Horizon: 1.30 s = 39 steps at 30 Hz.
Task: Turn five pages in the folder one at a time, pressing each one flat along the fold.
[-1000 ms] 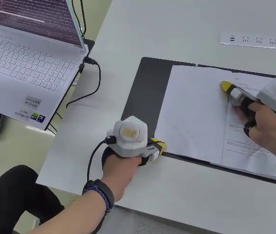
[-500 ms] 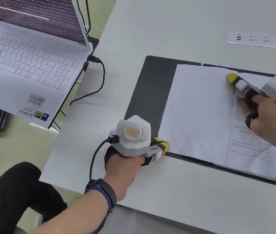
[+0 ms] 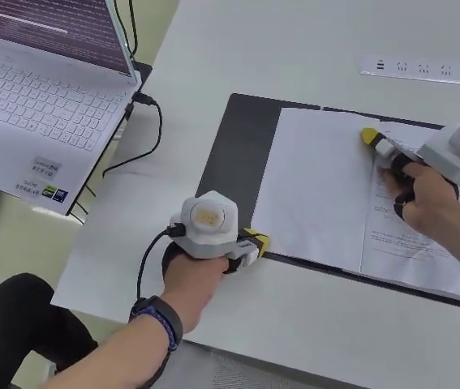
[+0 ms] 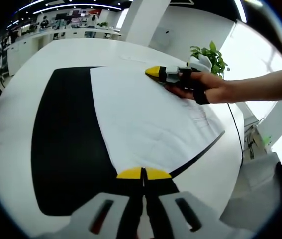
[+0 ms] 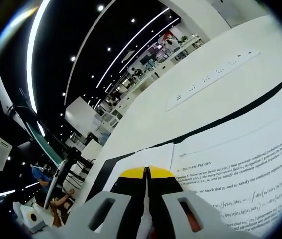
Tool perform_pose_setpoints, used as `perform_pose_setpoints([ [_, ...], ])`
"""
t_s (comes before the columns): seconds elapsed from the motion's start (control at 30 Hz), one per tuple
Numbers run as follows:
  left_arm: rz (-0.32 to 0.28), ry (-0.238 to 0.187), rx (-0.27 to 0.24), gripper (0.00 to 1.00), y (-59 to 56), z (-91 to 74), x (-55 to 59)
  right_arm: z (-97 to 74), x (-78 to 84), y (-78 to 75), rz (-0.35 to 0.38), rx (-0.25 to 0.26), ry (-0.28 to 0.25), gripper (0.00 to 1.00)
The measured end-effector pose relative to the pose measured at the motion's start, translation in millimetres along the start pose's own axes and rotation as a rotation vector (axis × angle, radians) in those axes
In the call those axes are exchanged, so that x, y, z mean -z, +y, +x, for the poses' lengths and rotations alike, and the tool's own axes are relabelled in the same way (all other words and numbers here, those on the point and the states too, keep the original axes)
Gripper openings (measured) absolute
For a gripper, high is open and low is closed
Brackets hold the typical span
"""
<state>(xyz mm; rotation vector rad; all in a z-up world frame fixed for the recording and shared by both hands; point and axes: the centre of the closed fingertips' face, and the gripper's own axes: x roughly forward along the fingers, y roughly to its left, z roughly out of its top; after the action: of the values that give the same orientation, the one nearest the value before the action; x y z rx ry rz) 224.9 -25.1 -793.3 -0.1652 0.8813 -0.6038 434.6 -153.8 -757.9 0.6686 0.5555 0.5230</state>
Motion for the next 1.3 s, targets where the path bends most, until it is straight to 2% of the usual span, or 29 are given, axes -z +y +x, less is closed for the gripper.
perform_pose_setpoints([
  [0.23,-0.001,0.001,0.006,0.0,-0.7,-0.4,0.0,-15.2,14.8,11.1,-0.01,-0.034,0.017,0.0],
  [0.47,-0.005,0.0,0.002,0.0,-1.2,-1.0,-0.5,-31.9,24.0,12.9,0.011,-0.048,-0.007,0.0],
  [0.67,-0.004,-0.002,0.002,0.0,-1.3,-1.3,-0.9,-43.4,36.4,15.2,0.016,-0.06,0.011,0.0],
  [1.13,-0.01,-0.007,0.001,0.0,-1.1,-1.2,-1.2,-61.2,50.0,19.1,0.035,-0.081,0.014,0.0],
  [1.3,-0.011,-0.008,0.001,0.0,-1.3,-1.5,-1.1,-70.6,58.4,23.8,0.03,-0.095,0.035,0.0],
])
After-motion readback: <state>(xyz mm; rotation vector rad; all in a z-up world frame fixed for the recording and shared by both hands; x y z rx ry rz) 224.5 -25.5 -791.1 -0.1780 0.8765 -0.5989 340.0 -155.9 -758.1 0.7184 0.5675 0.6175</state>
